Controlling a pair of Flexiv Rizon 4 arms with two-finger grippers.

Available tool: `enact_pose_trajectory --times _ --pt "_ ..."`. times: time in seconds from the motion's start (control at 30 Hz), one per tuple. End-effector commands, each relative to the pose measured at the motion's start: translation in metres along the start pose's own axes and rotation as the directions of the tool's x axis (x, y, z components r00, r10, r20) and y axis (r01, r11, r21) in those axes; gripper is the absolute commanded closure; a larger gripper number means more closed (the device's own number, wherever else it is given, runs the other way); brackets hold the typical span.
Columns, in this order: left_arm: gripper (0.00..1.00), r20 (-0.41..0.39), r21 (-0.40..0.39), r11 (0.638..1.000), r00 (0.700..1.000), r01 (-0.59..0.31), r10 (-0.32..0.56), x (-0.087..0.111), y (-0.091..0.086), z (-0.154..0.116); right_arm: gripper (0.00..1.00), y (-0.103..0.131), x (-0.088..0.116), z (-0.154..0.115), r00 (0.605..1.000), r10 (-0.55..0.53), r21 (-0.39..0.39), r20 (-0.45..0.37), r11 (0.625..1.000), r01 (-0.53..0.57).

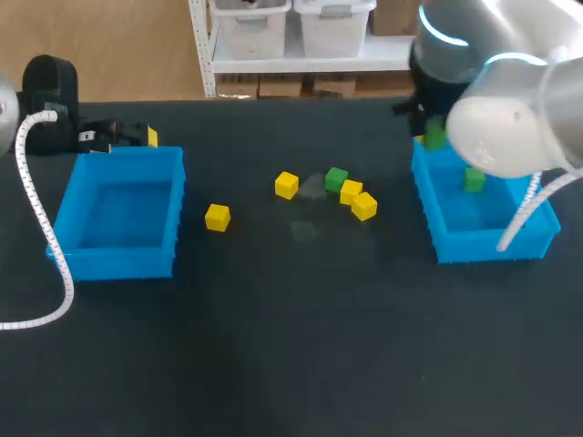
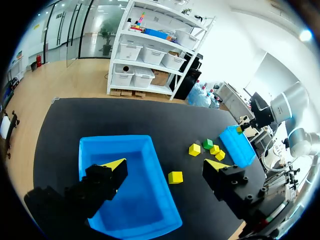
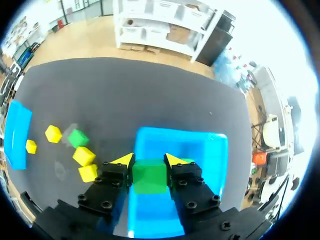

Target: Put the green cubes in the right bin and the yellow cubes in the left bin.

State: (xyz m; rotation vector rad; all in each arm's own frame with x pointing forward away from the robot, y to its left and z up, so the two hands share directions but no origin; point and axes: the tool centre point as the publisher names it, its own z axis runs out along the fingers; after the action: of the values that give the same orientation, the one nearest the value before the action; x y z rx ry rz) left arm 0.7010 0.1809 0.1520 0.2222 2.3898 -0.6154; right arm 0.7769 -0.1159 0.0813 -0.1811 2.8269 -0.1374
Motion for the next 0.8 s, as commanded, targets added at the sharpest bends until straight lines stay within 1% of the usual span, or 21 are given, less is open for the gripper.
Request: enact_pose_trajectory --times 0.03,0.17,0.3,0.33,0.37,0.4,0.5,0.63,0.8 --pt "0.0 0.006 0.011 1.0 1.0 -0.002 0.002 0.001 0.002 0.0 1.0 -0.02 0.016 0.005 0.995 0.026 0.003 0.095 1.0 -0.026" --pt "0.0 0.006 0.011 1.0 1.0 -0.002 0.002 0.001 0.002 0.0 1.0 -0.036 0.026 0.019 0.997 0.061 0.018 0.055 0.998 -0.062" --pt "0.0 0.006 0.011 1.0 1.0 -0.002 0.002 0.001 0.002 0.0 1.0 -0.042 0.031 0.031 0.999 0.034 0.018 0.018 0.999 -0.035" --pt "0.0 0.006 0.011 1.0 1.0 -0.002 0.002 0.001 0.002 0.0 0.78 -0.042 0.031 0.031 0.999 0.031 0.018 0.017 0.999 -0.031" --pt "0.0 0.006 0.011 1.0 1.0 -0.002 0.002 0.001 0.002 0.0 0.52 -0.043 0.03 0.031 1.0 0.016 0.02 0.017 1.0 -0.017" --pt "0.0 0.006 0.011 1.0 1.0 -0.002 0.002 0.001 0.002 0.0 0.0 -0.042 0.028 0.028 1.0 0.003 0.019 0.022 1.0 -0.004" --pt "0.0 0.006 0.011 1.0 1.0 -0.002 0.002 0.001 0.002 0.0 0.0 -0.036 0.019 0.02 0.997 -0.066 0.022 0.047 0.998 0.065" --pt "0.0 0.006 0.011 1.0 1.0 -0.002 0.002 0.001 0.002 0.0 0.0 -0.018 0.006 0.008 0.979 -0.192 0.023 0.071 0.981 0.191" --pt "0.0 0.006 0.011 1.0 1.0 -0.002 0.002 0.001 0.002 0.0 0.0 0.013 -0.012 -0.007 0.931 -0.352 0.014 0.099 0.936 0.352"
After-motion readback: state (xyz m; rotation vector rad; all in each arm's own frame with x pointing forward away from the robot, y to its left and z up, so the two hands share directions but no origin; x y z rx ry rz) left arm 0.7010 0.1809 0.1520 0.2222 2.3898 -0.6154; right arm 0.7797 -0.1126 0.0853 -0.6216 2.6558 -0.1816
